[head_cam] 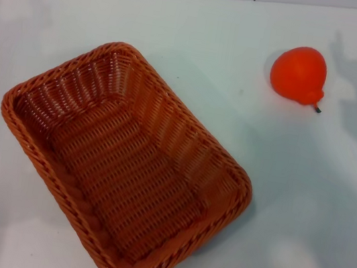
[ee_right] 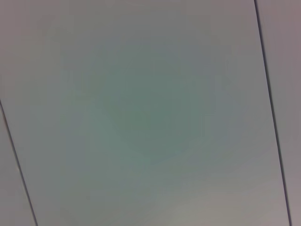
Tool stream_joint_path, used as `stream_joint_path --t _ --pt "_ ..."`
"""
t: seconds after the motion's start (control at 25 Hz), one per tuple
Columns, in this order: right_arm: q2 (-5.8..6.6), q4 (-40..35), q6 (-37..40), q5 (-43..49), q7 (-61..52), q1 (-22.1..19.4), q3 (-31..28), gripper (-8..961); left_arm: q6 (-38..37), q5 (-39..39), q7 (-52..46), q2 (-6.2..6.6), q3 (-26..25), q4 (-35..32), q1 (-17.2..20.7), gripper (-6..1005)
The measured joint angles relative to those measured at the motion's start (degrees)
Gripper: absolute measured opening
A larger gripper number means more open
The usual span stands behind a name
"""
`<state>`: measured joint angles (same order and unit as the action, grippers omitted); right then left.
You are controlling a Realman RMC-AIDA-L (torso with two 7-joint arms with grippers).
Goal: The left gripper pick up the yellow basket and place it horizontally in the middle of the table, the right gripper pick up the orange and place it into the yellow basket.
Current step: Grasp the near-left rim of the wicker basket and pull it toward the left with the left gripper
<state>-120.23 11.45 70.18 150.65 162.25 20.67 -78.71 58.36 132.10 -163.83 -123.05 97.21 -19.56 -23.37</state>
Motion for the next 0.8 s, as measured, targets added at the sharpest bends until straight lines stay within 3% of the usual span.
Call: stream_joint_path --t 0.44,0.52,0.64,0.8 --pt "0.0 0.0 -0.7 0.0 0.0 0.3 0.0 931 -1.5 0.0 -0.7 0.19 0.0 -1.1 0.1 886" --pt "0.02 0.0 -0.7 0.0 0.0 0.4 0.1 931 -4.1 0.0 -1.4 0.59 0.0 -4.4 1.0 886" --pt "0.06 0.0 -0.7 0.0 0.0 0.4 0.2 931 -13.1 0.0 -2.0 1.54 -0.4 -15.9 4.6 886" --pt "0.08 -0.1 -0.8 0.0 0.0 0.4 0.3 931 -25.9 0.5 -2.0 2.45 -2.4 -28.6 6.5 886"
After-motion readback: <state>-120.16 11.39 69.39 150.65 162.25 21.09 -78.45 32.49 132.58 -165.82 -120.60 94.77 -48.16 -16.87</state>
